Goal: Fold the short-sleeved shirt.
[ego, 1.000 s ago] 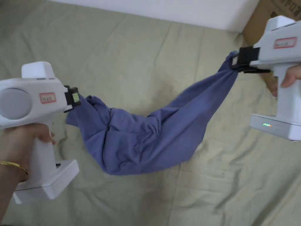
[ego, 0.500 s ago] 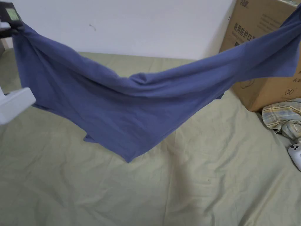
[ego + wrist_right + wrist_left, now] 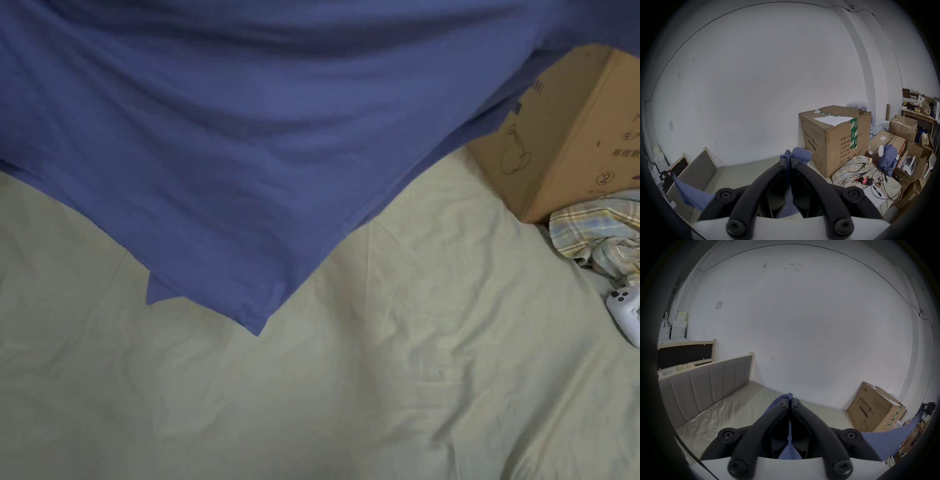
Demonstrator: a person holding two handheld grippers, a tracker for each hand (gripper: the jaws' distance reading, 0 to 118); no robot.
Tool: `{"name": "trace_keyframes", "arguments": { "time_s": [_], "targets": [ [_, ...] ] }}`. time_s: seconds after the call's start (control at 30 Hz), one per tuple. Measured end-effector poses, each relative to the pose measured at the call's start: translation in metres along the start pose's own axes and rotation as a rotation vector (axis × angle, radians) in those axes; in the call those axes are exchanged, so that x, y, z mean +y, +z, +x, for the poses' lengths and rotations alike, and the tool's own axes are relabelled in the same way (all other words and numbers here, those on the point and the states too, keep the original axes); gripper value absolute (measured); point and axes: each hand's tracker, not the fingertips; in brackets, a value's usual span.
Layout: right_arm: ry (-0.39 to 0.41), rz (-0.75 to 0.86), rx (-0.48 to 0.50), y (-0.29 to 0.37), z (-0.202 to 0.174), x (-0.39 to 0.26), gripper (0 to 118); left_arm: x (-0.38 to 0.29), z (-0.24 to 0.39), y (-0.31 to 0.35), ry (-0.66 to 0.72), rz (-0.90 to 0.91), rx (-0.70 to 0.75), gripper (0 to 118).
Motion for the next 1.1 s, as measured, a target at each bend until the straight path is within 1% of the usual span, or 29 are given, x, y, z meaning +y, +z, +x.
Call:
{"name": "trace_keyframes", "arguments": {
  "time_s": [0.07,0.1,0.17,0.23,0.3,0.33,0.37,0.4,0.5,0.6,0.67,0.73,0.83,0.9,0.93,1.03,1.1],
  "targets": [
    [0.005,-0.003,-0.022,-0.014,-0.011,0.01,1,0.011,0.007,-0.018,-0.032,-0.004,0.046,0],
    [0.018,-0.001,-0.035,-0.02,-0.016,0.014,1,0.015,0.01,-0.026,-0.041,-0.003,0.061,0],
    [0.074,0.005,-0.073,-0.038,-0.03,0.025,1,0.026,0.018,-0.045,-0.084,-0.009,0.11,0],
    [0.082,0.012,-0.083,-0.059,-0.037,0.038,1,0.036,0.028,-0.065,-0.139,0.006,0.133,0],
    [0.078,0.023,-0.101,-0.079,-0.048,0.048,1,0.046,0.039,-0.086,-0.175,0.025,0.166,0],
    [0.076,0.029,-0.114,-0.089,-0.054,0.051,1,0.051,0.043,-0.097,-0.169,0.031,0.166,0],
    [0.078,0.032,-0.125,-0.101,-0.061,0.055,1,0.057,0.068,-0.1,-0.174,0.038,0.184,0],
    [0.082,0.033,-0.129,-0.111,-0.065,0.057,1,0.06,0.076,-0.109,-0.175,0.044,0.198,0],
    [0.091,0.045,-0.148,-0.148,-0.078,0.064,1,0.068,0.086,-0.141,-0.184,0.069,0.231,0],
    [0.073,0.061,-0.155,-0.178,-0.086,0.063,1,0.066,0.091,-0.169,-0.202,0.08,0.24,0],
    [0.047,0.066,-0.16,-0.199,-0.09,0.055,1,0.058,0.088,-0.187,-0.22,0.078,0.237,0],
    [0.047,0.051,-0.162,-0.217,-0.091,0.044,1,0.045,0.085,-0.202,-0.229,0.059,0.248,0],
    [0.044,0.028,-0.156,-0.238,-0.089,0.017,1,0.019,0.068,-0.222,-0.194,0.0,0.25,0],
    [0.065,-0.033,-0.149,-0.251,-0.082,-0.005,1,-0.006,0.058,-0.229,-0.196,-0.054,0.252,0],
    [0.064,-0.059,-0.166,-0.257,-0.079,-0.02,1,-0.021,0.053,-0.232,-0.192,-0.082,0.252,0],
    [0.037,-0.145,-0.166,-0.268,-0.064,-0.063,1,-0.064,0.035,-0.236,-0.166,-0.177,0.241,0],
    [0.033,-0.201,-0.169,-0.269,-0.052,-0.095,1,-0.095,0.023,-0.232,-0.162,-0.244,0.231,0]
  ]
}}
